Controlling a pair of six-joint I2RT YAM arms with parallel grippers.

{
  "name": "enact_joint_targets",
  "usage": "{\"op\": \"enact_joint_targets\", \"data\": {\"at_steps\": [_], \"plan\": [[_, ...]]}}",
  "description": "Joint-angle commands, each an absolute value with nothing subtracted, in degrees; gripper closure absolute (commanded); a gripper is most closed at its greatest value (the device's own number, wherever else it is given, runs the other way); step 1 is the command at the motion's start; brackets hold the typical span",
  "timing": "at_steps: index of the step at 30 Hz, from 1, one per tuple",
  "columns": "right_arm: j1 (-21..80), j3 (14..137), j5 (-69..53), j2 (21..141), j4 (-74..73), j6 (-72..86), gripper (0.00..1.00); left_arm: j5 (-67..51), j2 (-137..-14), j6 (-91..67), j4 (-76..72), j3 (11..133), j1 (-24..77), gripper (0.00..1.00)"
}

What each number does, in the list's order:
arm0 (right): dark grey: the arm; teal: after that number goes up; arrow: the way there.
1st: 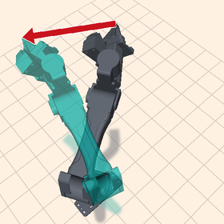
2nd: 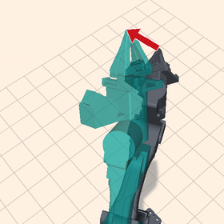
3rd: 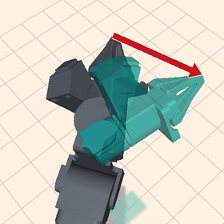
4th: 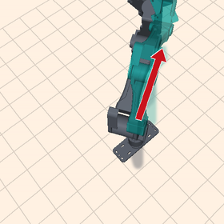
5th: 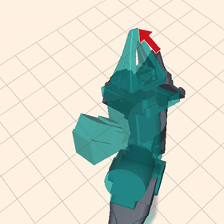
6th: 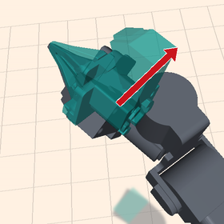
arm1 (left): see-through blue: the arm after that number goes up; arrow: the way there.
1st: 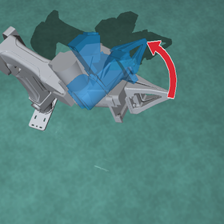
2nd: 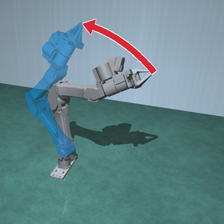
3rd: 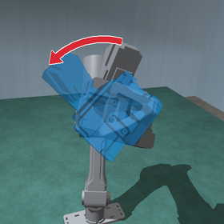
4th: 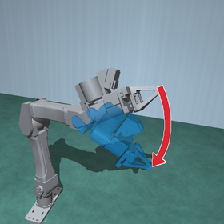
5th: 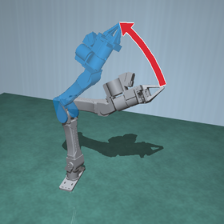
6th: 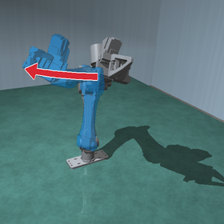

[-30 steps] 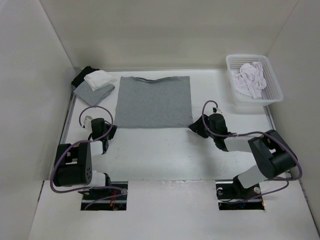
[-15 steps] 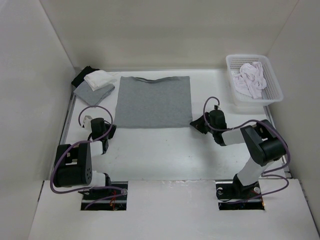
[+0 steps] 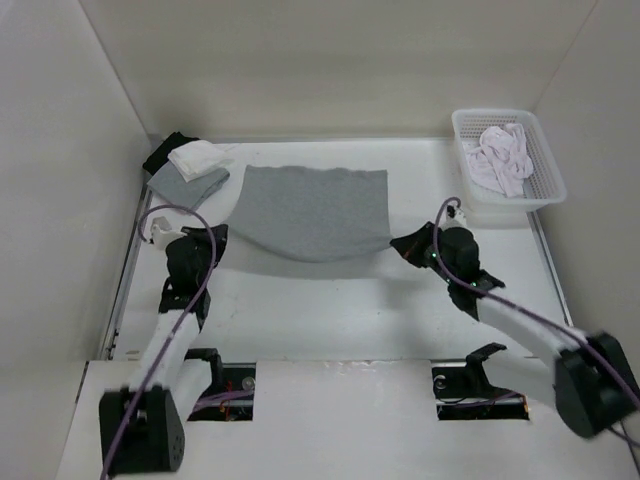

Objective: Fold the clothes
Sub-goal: Fold the tank top

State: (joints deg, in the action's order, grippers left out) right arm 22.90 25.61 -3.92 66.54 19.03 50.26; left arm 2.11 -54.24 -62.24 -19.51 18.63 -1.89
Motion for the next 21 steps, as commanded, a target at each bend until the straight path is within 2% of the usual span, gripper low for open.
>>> {"op": "enact_joint_targets", "data": {"at_steps": [1,3,6,10,14,17,21], "plan": [[28.24,27.67,4.63,47.00,-0.03,42.99,0.99,1.23,-38.72,-62.58,-8.57,23.19,-0.93,1.00],[32.71,31.97,9.55,36.70,-11.46,41.23,0.99,1.23,-30.19,-61.18,-0.13,27.75,-0.75,1.00],[39.57,41.28,17.73,27.97,-24.13,39.03,0.99,1.49,-22.61,-58.37,9.64,37.15,-0.05,1.00],[49.07,53.42,26.70,25.40,-31.19,37.01,0.99,3.95,-20.22,-55.99,14.76,47.53,3.20,1.00],[56.11,61.69,33.56,28.38,-31.47,33.32,1.00,5.01,-21.44,-55.46,14.59,50.97,4.35,1.00],[54.20,62.05,33.84,33.38,-27.18,29.45,0.99,4.92,-25.56,-55.37,12.93,48.88,4.44,1.00],[40.43,57.41,18.24,43.04,-18.31,30.75,0.99,5.45,-34.34,-56.07,6.52,42.20,4.61,1.00]]}}
